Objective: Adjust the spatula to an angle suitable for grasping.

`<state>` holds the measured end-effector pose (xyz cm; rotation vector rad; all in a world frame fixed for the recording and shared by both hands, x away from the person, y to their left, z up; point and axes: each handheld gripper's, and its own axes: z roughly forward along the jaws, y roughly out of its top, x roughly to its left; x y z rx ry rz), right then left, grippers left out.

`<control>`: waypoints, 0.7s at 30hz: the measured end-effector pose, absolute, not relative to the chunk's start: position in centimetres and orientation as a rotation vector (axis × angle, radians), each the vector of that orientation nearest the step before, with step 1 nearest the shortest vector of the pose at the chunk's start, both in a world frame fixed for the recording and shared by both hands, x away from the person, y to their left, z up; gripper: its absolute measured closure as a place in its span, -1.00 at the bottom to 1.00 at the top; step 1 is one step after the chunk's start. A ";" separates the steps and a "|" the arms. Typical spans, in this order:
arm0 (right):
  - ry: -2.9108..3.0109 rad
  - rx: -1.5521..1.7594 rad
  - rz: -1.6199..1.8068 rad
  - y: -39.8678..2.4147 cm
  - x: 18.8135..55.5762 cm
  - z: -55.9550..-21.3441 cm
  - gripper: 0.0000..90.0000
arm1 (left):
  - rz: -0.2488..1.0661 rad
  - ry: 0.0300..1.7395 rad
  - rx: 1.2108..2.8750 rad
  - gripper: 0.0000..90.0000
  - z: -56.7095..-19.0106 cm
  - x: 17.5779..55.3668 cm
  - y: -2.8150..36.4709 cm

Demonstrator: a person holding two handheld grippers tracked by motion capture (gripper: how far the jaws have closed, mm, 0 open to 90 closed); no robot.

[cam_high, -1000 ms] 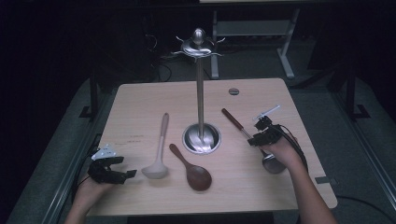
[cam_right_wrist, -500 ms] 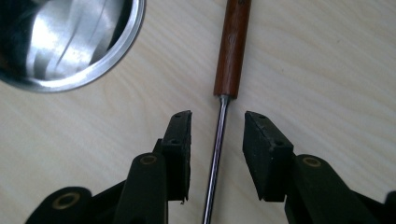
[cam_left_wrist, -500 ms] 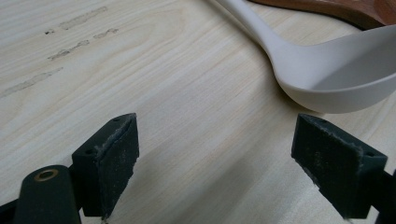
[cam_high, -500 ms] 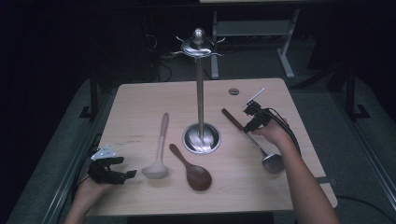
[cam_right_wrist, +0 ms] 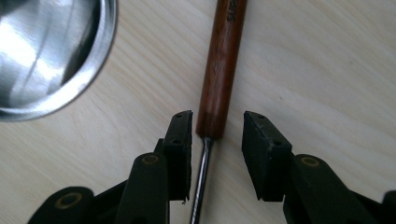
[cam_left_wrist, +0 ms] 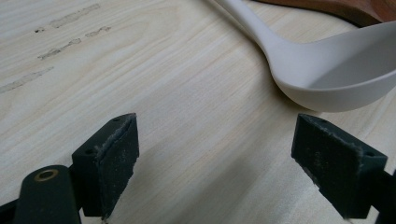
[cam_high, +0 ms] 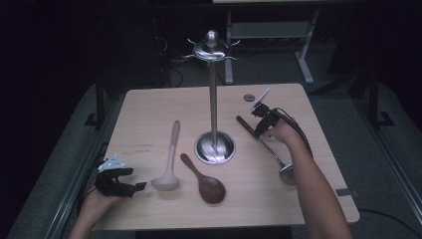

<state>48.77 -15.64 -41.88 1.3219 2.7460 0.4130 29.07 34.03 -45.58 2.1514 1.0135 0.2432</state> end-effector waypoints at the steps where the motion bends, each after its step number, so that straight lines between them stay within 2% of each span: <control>1: 2.753 1.322 0.421 -15.5 48.9 -41.9 0.40 | 0.243 1.009 2.153 -0.67 -45.6 29.1 34.0; 10: 2.776 1.323 0.337 -14.1 50.1 -43.0 0.42 | 0.239 1.008 2.154 -0.67 -45.7 29.1 34.0; 21: 2.788 1.340 0.237 -13.1 50.9 -43.9 0.55 | 0.245 0.999 2.158 -0.67 -45.7 29.1 34.0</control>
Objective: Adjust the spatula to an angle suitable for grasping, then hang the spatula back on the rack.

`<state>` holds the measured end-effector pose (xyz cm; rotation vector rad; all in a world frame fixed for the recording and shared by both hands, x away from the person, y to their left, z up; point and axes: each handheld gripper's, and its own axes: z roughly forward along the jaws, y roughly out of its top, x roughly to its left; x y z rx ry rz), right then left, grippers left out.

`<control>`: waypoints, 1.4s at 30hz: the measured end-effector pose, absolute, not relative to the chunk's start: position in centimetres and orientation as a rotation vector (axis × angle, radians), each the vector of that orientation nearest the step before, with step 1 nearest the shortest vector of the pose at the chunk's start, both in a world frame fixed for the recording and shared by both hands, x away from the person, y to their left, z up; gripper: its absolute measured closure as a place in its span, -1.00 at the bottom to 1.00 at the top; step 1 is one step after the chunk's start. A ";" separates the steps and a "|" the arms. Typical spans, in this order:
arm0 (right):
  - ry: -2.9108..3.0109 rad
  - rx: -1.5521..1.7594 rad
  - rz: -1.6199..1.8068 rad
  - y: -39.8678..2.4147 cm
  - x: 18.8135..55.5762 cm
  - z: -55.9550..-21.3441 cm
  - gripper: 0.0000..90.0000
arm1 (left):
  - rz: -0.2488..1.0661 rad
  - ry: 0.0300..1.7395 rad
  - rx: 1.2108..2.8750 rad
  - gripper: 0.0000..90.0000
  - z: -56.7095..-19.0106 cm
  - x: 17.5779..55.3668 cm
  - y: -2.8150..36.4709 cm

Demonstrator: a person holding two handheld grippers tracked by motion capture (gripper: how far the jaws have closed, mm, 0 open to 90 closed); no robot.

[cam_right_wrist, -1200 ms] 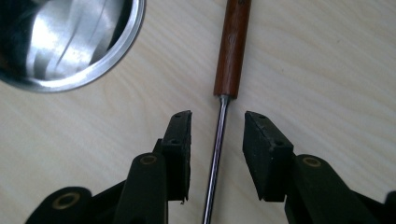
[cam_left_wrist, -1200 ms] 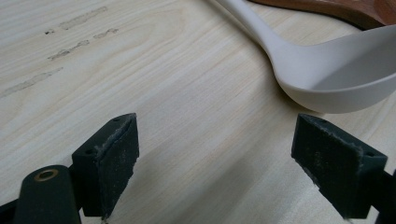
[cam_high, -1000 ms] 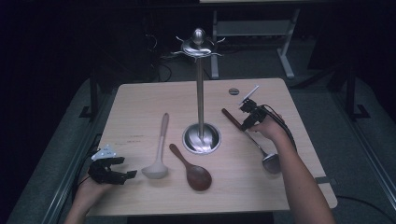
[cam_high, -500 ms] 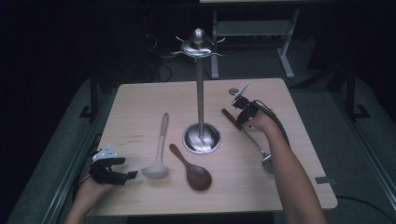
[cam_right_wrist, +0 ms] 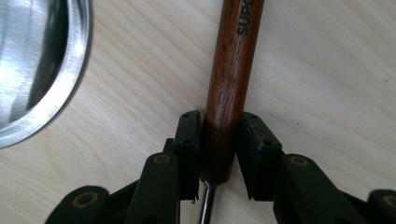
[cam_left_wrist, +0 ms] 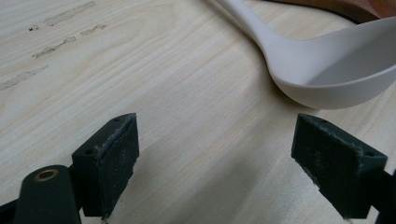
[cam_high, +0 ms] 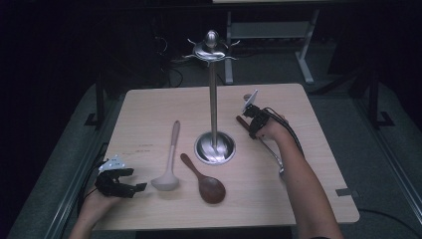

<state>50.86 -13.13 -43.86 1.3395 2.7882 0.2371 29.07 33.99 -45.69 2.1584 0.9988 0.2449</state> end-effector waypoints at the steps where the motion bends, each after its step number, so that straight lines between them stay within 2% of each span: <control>1: 2.789 1.350 0.233 -13.2 50.9 -43.9 0.55 | 0.245 0.999 2.159 -0.67 -45.7 29.1 34.0; 18: 2.757 1.482 0.124 -12.6 51.7 -43.8 0.64 | 0.239 1.000 2.165 -0.67 -45.7 29.1 33.9; 25: 2.741 1.479 0.192 -13.1 51.3 -43.6 0.64 | 0.243 1.004 2.168 -0.67 -45.8 29.2 34.0; 42: 2.570 1.385 0.657 -16.4 46.5 -36.8 0.65 | 0.263 1.008 2.175 -0.67 -45.8 29.1 34.0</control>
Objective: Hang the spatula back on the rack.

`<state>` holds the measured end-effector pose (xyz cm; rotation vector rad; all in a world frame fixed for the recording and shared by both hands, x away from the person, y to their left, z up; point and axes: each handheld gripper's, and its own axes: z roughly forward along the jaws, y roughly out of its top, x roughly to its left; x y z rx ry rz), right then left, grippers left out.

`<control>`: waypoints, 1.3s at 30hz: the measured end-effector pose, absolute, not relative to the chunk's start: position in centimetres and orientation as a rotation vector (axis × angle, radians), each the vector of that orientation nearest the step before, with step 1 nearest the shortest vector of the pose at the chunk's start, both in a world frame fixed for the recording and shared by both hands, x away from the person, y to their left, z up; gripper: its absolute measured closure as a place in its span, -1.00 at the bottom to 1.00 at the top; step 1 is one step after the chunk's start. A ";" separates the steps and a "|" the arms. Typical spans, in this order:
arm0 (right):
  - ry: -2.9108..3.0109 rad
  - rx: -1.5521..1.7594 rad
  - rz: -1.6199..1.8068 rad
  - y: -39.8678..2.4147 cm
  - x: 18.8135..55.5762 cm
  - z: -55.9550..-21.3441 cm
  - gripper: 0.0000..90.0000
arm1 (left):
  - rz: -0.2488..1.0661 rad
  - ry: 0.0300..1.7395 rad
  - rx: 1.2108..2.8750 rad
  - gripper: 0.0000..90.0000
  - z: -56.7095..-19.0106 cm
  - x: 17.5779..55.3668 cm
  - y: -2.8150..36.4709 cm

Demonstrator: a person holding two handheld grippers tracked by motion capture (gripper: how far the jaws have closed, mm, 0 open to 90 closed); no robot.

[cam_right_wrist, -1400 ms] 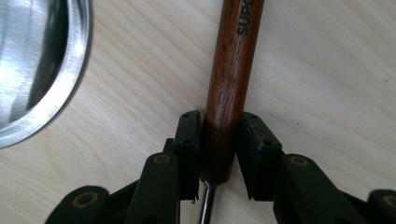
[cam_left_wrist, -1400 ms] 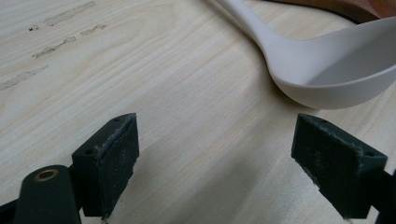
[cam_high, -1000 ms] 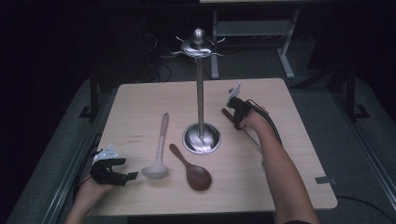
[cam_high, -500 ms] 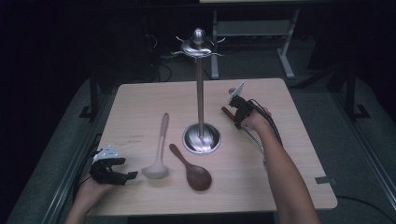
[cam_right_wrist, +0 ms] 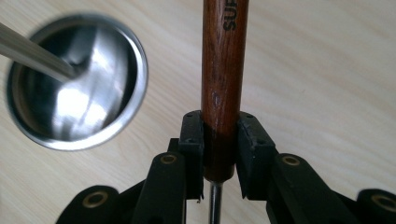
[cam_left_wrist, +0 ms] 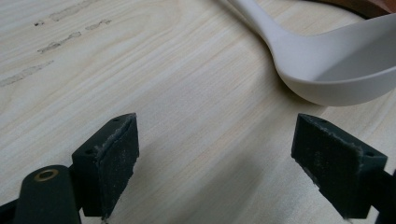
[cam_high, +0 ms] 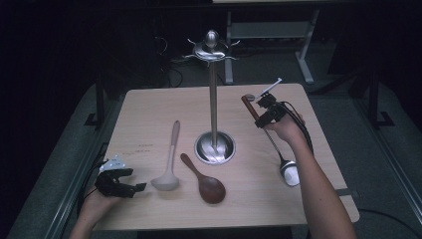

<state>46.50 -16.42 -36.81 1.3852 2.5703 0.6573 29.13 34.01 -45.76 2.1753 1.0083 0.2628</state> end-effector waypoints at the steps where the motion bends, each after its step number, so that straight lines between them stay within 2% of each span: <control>1: 2.555 1.377 0.684 -16.6 46.2 -36.4 0.65 | 0.262 1.008 2.177 -0.67 -45.8 29.2 34.0; 27: 2.188 1.193 1.279 -21.7 38.2 -31.0 0.65 | 0.266 1.000 2.175 -0.67 -45.8 29.8 33.9; 39: 2.126 1.090 1.415 -22.0 36.4 -30.1 0.65 | 0.286 1.007 2.146 -0.67 -45.5 29.5 34.2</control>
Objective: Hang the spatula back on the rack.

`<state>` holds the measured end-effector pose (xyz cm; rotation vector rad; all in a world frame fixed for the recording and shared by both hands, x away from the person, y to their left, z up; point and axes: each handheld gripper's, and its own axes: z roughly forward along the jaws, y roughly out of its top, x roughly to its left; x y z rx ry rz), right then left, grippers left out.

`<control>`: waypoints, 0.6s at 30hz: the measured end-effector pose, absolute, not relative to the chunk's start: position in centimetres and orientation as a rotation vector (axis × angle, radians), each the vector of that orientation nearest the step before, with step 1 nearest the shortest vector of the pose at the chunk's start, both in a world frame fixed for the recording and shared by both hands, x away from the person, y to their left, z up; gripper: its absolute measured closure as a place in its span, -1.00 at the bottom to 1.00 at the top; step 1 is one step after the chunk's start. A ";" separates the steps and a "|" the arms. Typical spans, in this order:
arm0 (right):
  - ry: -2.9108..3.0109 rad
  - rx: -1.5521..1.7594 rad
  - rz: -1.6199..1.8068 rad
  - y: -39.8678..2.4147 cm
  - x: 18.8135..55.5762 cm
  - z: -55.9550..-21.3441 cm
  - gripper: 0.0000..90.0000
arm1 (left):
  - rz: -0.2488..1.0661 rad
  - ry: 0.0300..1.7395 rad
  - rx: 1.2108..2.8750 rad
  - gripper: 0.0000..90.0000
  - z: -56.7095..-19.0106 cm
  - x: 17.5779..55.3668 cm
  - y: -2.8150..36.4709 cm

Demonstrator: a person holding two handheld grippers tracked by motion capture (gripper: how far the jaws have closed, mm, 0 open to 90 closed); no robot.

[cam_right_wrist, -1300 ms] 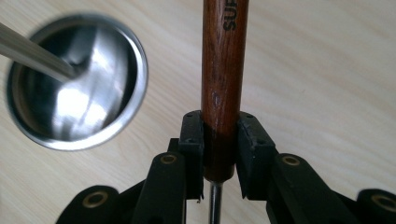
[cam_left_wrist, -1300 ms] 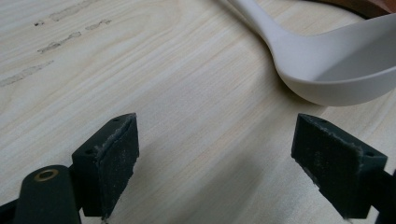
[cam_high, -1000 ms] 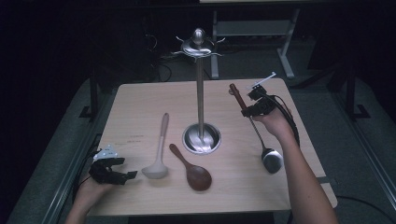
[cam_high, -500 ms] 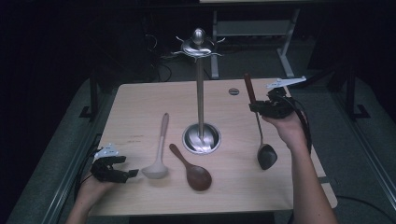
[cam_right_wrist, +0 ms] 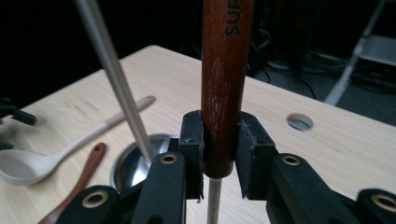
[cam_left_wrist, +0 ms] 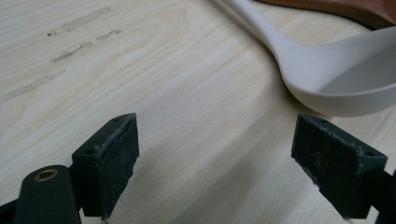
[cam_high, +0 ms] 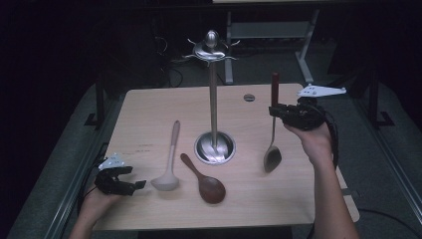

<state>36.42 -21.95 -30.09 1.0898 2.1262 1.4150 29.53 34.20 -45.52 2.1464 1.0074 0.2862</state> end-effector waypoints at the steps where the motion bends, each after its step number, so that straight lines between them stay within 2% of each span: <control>1: 2.127 1.071 1.429 -21.9 36.3 -30.1 0.64 | 0.288 1.006 2.146 -0.67 -45.5 29.5 34.2; 18: 2.119 0.912 1.603 -19.6 35.1 -28.0 0.64 | 0.292 1.020 2.136 -0.67 -45.4 29.0 34.6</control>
